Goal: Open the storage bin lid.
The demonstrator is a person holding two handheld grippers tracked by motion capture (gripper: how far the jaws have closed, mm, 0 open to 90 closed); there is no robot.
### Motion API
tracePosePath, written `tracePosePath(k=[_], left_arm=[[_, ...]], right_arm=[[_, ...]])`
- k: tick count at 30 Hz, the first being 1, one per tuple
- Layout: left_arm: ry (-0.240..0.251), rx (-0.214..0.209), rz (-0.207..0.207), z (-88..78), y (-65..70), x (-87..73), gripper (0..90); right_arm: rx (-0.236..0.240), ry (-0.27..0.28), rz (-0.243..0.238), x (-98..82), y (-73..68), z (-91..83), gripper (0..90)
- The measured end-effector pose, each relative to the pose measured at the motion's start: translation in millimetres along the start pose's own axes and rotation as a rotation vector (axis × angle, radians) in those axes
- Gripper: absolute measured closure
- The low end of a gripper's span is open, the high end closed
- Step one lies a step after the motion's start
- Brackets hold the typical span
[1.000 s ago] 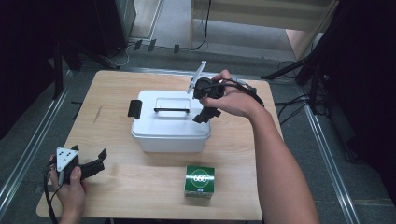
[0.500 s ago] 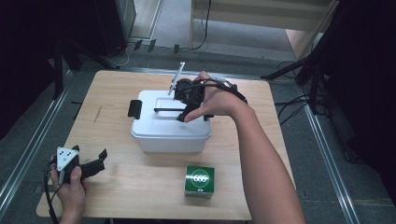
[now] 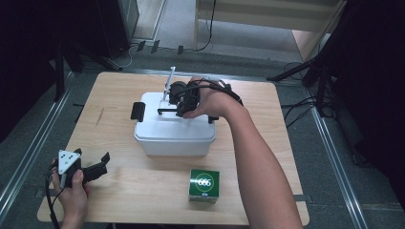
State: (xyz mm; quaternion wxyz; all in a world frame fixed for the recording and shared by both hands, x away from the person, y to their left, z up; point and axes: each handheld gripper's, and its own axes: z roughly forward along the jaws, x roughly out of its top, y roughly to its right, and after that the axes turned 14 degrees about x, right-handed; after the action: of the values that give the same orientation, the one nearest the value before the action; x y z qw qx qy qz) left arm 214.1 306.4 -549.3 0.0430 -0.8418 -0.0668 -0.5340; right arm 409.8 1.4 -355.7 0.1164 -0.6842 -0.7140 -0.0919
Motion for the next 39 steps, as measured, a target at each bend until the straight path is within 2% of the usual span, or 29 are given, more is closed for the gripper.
tracePosePath(k=[4,7,12,13,17,18,21,22,26,28,30,39], left_arm=[[-0.001,-0.004,0.001,0.4,0.0,0.1,1.5],[-0.001,-0.005,-0.001,0.6,0.2,0.1,1.5],[-0.009,-0.025,0.004,1.3,0.0,0.1,1.6],[-0.010,-0.026,0.004,1.4,0.0,0.1,1.6],[-0.008,-0.026,0.001,1.5,-0.2,0.1,1.6],[-0.007,-0.025,0.001,1.5,-0.2,0.1,1.6],[-0.007,-0.025,0.001,1.3,-0.2,0.0,1.6],[-0.007,-0.024,0.001,1.3,-0.2,0.1,1.6],[-0.006,-0.020,-0.004,1.5,-0.2,0.1,1.6],[-0.007,-0.018,-0.002,1.4,0.1,0.2,1.6],[-0.008,-0.017,-0.001,1.3,0.3,0.2,1.6],[-0.007,-0.013,-0.002,1.6,0.0,0.2,1.6]], right_arm=[[-0.007,-0.001,-0.013,5.0,0.7,1.2,74.0],[-0.006,-0.009,-0.007,8.6,-0.4,2.5,79.3],[-0.019,-0.010,-0.035,10.3,-1.7,3.3,83.7],[-0.024,-0.009,-0.052,10.3,-1.2,3.0,83.9],[-0.027,-0.006,-0.061,10.7,-2.5,0.3,84.3],[-0.028,-0.006,-0.050,10.8,-3.4,-0.7,84.4],[-0.034,0.008,-0.068,11.8,-2.7,-5.9,84.5],[-0.037,0.010,-0.051,11.7,-4.1,-8.2,84.5],[-0.046,0.038,-0.066,11.9,-4.6,-17.9,84.5],[-0.052,0.039,-0.057,11.4,-6.0,-22.0,84.5],[-0.056,0.040,-0.070,10.5,-5.5,-24.4,84.5],[-0.077,0.046,-0.056,-2.6,-6.1,-36.8,84.5]])
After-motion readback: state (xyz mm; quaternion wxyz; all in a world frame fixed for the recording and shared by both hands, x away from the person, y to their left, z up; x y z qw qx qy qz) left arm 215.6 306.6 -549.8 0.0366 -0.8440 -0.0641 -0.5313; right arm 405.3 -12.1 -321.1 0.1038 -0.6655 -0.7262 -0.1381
